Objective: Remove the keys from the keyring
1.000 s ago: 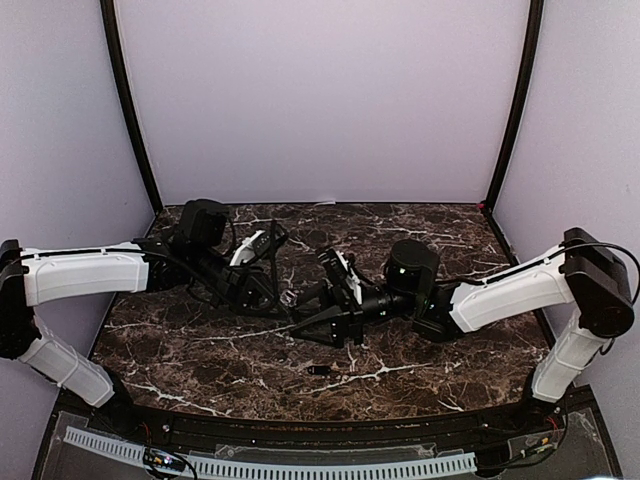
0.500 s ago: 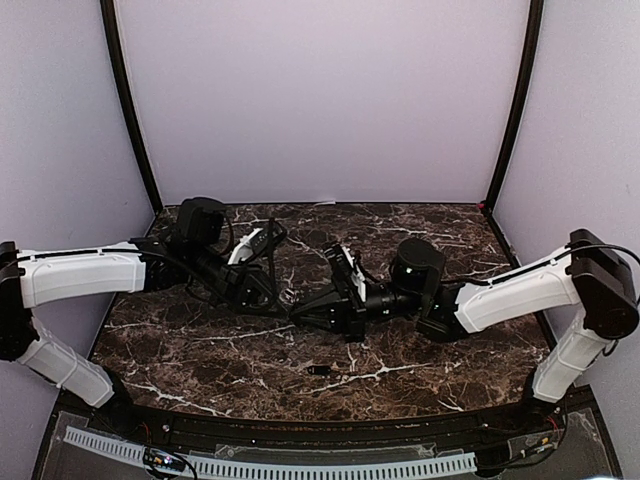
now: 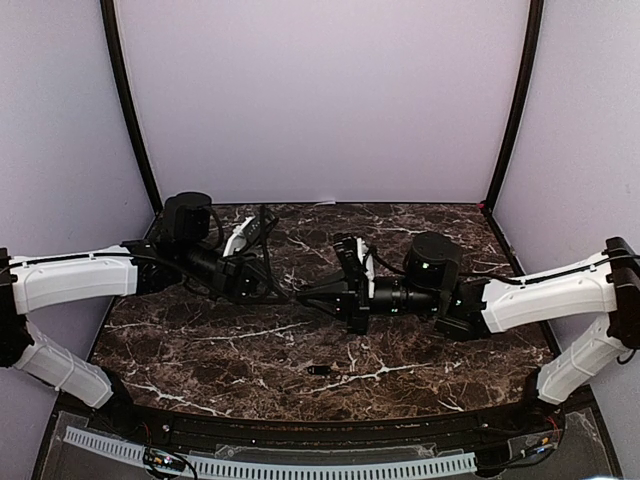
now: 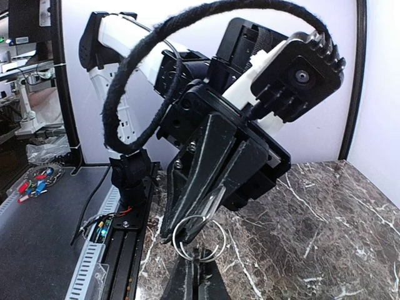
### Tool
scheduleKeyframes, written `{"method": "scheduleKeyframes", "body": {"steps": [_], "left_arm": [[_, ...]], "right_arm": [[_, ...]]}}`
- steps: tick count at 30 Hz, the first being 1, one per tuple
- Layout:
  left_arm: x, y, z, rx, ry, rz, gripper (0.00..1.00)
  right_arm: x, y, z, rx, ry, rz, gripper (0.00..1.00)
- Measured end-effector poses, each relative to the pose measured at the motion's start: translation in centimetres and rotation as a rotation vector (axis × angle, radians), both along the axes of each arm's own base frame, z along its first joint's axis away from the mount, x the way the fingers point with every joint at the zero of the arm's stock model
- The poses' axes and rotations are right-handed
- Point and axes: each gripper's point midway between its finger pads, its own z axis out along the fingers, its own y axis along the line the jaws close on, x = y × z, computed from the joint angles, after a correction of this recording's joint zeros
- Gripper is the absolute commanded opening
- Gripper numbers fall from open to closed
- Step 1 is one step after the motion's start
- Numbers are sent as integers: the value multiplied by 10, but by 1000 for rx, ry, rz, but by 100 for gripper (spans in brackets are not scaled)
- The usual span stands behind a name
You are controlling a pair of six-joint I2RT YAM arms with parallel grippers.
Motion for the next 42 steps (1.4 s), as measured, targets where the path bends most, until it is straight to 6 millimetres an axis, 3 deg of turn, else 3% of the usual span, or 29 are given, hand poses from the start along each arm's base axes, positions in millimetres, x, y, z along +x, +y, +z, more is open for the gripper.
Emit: {"method": "scheduleKeyframes", "body": {"steps": [11, 26, 30, 32, 37, 42], "left_arm": [[7, 2, -2, 11, -8, 47, 0], [12, 4, -8, 40, -14, 66, 0], [19, 4, -13, 64, -47, 107, 0], [27, 5, -17, 87, -67, 148, 0], [40, 4, -13, 136, -137, 210, 0], [41, -4, -9, 169, -198, 202, 0]], "right_arm": [[-1, 3, 0, -71, -125, -103, 0], [-1, 9, 0, -139, -153, -96, 1], [1, 8, -5, -155, -116, -103, 50], [-3, 5, -10, -161, -91, -80, 64], [7, -18, -18, -167, 32, -58, 73], [29, -35, -8, -134, 170, -36, 69]]}}
